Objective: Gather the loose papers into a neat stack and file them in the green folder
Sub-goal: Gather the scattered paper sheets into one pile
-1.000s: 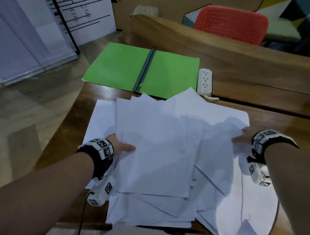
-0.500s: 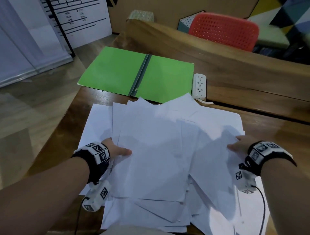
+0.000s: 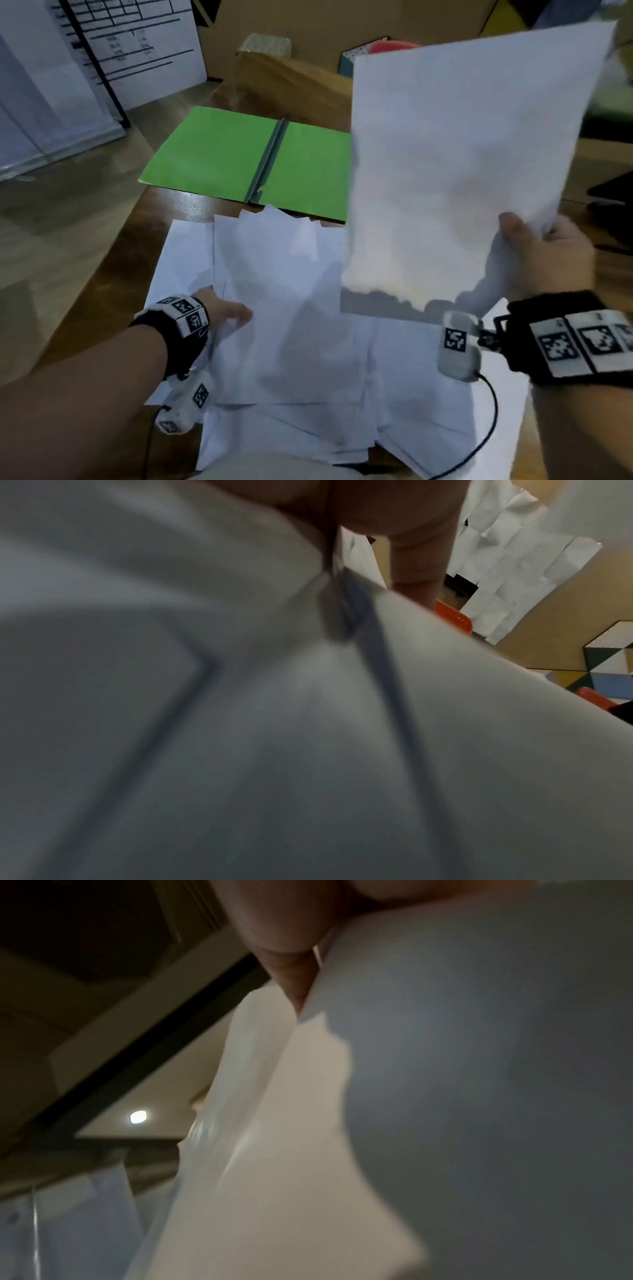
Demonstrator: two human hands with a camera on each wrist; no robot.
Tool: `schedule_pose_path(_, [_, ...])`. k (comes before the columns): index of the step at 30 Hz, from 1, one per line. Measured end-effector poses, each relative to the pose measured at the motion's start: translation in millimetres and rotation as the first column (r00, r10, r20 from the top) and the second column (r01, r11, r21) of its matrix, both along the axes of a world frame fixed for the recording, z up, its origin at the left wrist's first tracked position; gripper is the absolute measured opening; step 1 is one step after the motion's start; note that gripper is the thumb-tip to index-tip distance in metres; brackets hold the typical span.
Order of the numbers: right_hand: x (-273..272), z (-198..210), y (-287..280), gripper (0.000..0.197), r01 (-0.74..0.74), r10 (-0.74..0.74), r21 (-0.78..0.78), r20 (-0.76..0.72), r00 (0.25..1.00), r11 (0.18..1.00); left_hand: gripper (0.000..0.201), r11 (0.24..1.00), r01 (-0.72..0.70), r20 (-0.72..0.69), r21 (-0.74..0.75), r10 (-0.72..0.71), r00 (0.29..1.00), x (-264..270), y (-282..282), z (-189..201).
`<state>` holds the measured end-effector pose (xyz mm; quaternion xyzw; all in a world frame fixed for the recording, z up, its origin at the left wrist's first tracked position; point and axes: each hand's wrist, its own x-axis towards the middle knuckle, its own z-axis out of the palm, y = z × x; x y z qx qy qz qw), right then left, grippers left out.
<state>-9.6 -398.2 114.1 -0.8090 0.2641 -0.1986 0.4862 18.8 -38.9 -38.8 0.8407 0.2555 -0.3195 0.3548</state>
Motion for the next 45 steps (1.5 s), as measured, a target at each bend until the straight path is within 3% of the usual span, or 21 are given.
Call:
schedule_pose_path(2, [-2.7, -27.0, 19.3, 0.028, -0.099, 0.100, 0.011, -0.155, 0.983, 0.995, 0.059, 1.000, -0.009, 0.019, -0.010, 0.010, 1.000, -1.3, -1.3, 0.7])
schedule_pose_path(3, [-6.1, -45.1, 28.5, 0.026, -0.148, 0.141, -0.005, -0.267, 0.953, 0.989, 0.058, 0.999, -0.028, 0.042, -0.025, 0.029, 0.999, -1.4, -1.7, 0.4])
schedule_pose_path(7, [-29.6, -106.8, 56.1, 0.032, -0.213, 0.208, 0.060, -0.579, 0.789, 0.975, 0.070, 0.974, -0.146, 0.066, -0.170, 0.160, 0.985, -3.7, -3.1, 1.3])
schedule_pose_path(9, [-41.2, -124.3, 71.5, 0.044, -0.344, 0.318, 0.104, -0.687, 0.654, 0.933, 0.081, 0.975, -0.122, 0.078, -0.188, 0.138, 0.987, -5.3, -2.9, 1.1])
schedule_pose_path(11, [-46.0, -130.0, 82.3, 0.036, -0.492, 0.423, 0.141, -0.736, 0.528, 0.859, 0.096, 0.989, -0.066, 0.104, -0.133, 0.080, 0.991, -6.4, -1.8, -2.4])
schedule_pose_path(12, [-45.8, -130.5, 83.5, 0.034, -0.520, 0.462, 0.171, -0.728, 0.506, 0.837, 0.097, 0.994, -0.040, 0.098, -0.102, 0.050, 0.994, -5.8, -1.3, -4.7])
schedule_pose_path(14, [-40.7, -128.9, 72.1, 0.034, -0.494, 0.441, 0.146, -0.705, 0.556, 0.857, 0.077, 0.999, 0.004, 0.087, -0.046, 0.000, 0.996, -6.5, -3.3, -1.2])
schedule_pose_path(15, [-36.5, -128.0, 60.6, 0.030, -0.464, 0.370, 0.067, -0.706, 0.604, 0.884, 0.068, 1.000, 0.008, 0.079, -0.028, -0.005, 0.997, -6.0, -3.6, -1.4])
schedule_pose_path(17, [-28.9, -127.9, 34.0, 0.049, -0.305, 0.146, -0.091, -0.727, 0.671, 0.948, 0.062, 1.000, 0.011, 0.072, -0.007, -0.010, 0.997, -4.0, -3.9, -3.0])
schedule_pose_path(19, [-27.6, -132.1, 17.7, 0.062, -0.294, 0.025, -0.177, -0.819, 0.573, 0.939, 0.060, 1.000, 0.016, 0.080, -0.006, -0.016, 0.997, -5.1, -5.6, 0.4])
schedule_pose_path(20, [-26.9, -135.4, 12.8, 0.055, -0.334, 0.037, -0.157, -0.861, 0.507, 0.929, 0.059, 1.000, 0.011, 0.081, 0.000, -0.011, 0.997, -5.4, -5.3, 0.3])
schedule_pose_path(22, [-23.6, -141.4, 7.1, 0.031, -0.393, 0.126, -0.077, -0.876, 0.466, 0.916, 0.057, 1.000, 0.005, 0.076, 0.003, -0.005, 0.997, -5.7, -6.4, 1.5])
schedule_pose_path(24, [-20.8, -136.1, 0.1, 0.021, -0.363, 0.146, -0.060, -0.846, 0.513, 0.930, 0.068, 1.000, 0.020, 0.062, 0.001, -0.020, 0.998, -6.5, -5.1, 3.0])
schedule_pose_path(26, [-16.6, -130.9, -17.5, 0.043, -0.222, -0.012, -0.171, -0.818, 0.575, 0.960, 0.099, 0.999, 0.016, 0.048, 0.035, -0.017, 0.999, -4.2, -1.7, -2.0])
schedule_pose_path(28, [-17.1, -123.6, -29.4, 0.053, -0.124, -0.127, -0.240, -0.809, 0.574, 0.963, 0.103, 0.999, 0.013, 0.050, 0.042, -0.015, 0.999, -3.0, 2.0, -6.8])
schedule_pose_path(32, [-14.8, -126.0, -36.8, 0.050, -0.153, -0.018, -0.135, -0.805, 0.593, 0.979, 0.119, 0.998, 0.029, 0.064, 0.050, -0.032, 0.997, 0.5, 6.2, -14.3])
schedule_pose_path(36, [-17.8, -126.2, -43.6, 0.047, -0.013, -0.015, -0.036, -0.675, 0.738, 0.999, 0.122, 0.998, 0.033, 0.055, 0.044, -0.035, 0.998, -0.6, 6.0, -14.8])
schedule_pose_path(39, [-25.5, -125.2, -41.6, 0.046, -0.008, 0.093, 0.128, -0.677, 0.730, 0.992, 0.130, 0.997, 0.039, 0.055, 0.064, -0.042, 0.998, 2.7, 8.5, -25.2])
schedule_pose_path(40, [-26.3, -120.7, -40.0, 0.039, -0.048, 0.114, 0.114, -0.699, 0.706, 0.992, 0.129, 0.997, 0.042, 0.054, 0.059, -0.045, 0.998, 3.5, 9.7, -27.6])
schedule_pose_path(42, [-23.0, -104.5, -41.7, 0.031, -0.152, 0.044, -0.084, -0.727, 0.685, 0.985, 0.123, 0.998, 0.039, 0.051, 0.045, -0.042, 0.998, 3.9, 9.0, -25.7])
schedule_pose_path(45, [-13.5, -66.4, -48.8, 0.028, -0.092, -0.122, -0.359, -0.528, 0.840, 0.929, 0.118, 0.998, 0.029, 0.037, 0.048, -0.031, 0.999, 3.6, 8.0, -20.5])
